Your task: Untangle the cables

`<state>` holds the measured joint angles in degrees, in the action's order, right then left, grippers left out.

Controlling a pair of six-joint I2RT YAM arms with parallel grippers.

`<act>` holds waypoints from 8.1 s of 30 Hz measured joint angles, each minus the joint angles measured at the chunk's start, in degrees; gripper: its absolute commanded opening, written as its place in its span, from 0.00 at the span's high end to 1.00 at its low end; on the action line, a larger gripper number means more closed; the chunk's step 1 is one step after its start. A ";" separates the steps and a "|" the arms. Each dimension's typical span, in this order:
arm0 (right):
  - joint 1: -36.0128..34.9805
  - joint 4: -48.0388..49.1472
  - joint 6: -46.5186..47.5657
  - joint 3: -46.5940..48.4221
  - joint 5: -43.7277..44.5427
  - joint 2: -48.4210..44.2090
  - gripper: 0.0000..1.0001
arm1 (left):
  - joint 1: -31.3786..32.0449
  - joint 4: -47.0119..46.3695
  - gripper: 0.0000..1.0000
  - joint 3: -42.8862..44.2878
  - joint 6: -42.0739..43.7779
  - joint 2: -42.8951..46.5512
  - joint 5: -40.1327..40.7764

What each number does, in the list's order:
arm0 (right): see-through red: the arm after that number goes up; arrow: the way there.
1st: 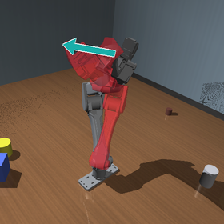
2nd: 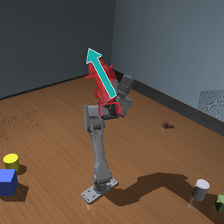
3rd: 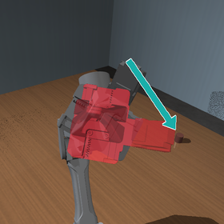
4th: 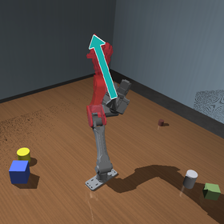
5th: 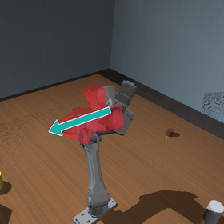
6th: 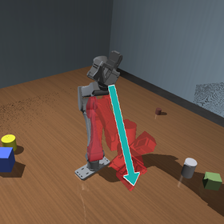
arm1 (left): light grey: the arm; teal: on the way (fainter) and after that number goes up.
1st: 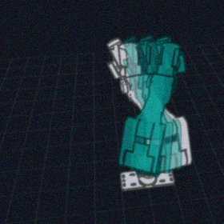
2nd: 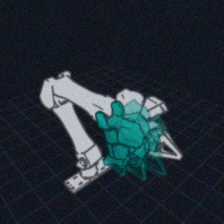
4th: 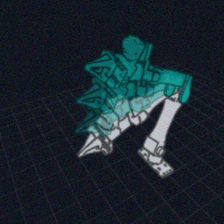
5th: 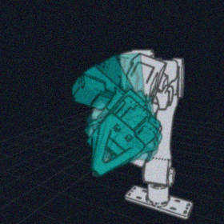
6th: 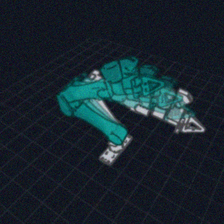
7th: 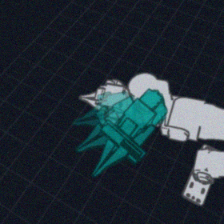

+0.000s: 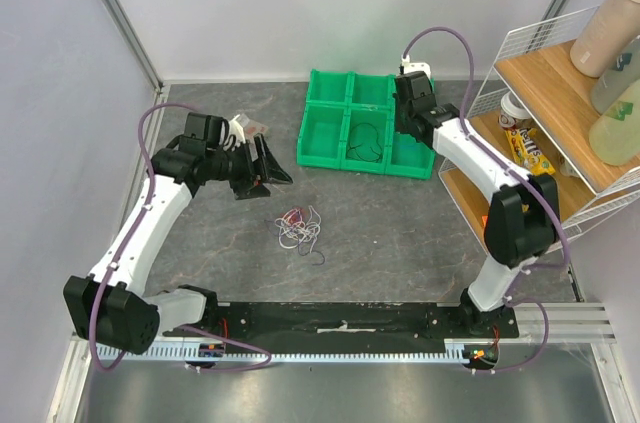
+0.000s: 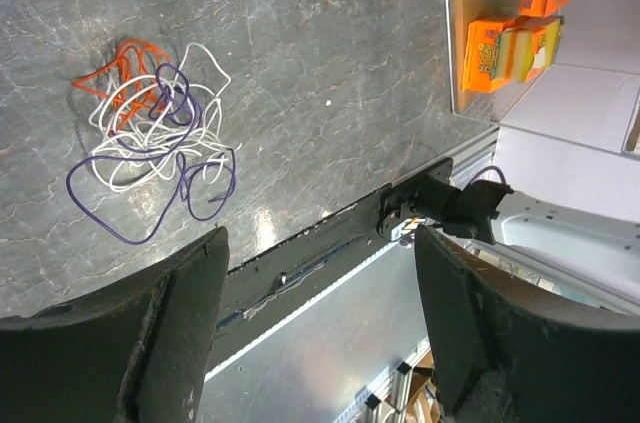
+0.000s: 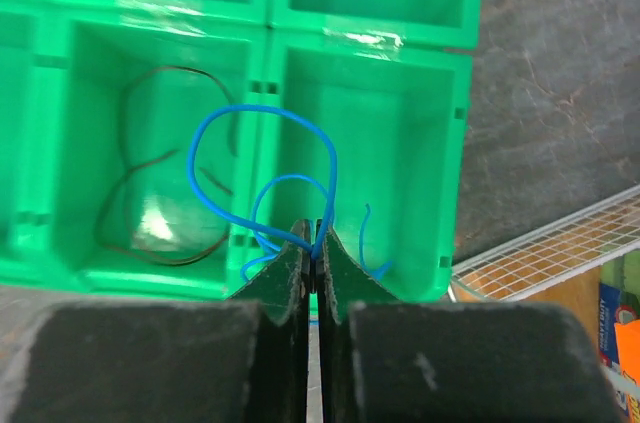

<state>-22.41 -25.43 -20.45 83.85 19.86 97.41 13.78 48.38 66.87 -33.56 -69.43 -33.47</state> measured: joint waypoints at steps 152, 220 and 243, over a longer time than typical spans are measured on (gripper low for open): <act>-26.56 24.59 -11.67 6.16 -30.05 0.33 1.00 | -0.59 10.47 0.23 36.79 -9.55 -3.58 15.61; -7.87 13.75 -4.44 38.14 -16.83 40.63 0.84 | -0.68 -4.83 0.40 -13.68 2.23 3.28 -2.69; -7.48 12.66 -3.43 30.73 -16.72 34.18 0.33 | -0.68 -6.19 0.39 -14.12 2.36 0.74 -7.23</act>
<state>-29.89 -12.78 -23.88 114.59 3.14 131.59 13.10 42.19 52.75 -31.20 -68.69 -40.71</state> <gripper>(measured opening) 0.661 0.604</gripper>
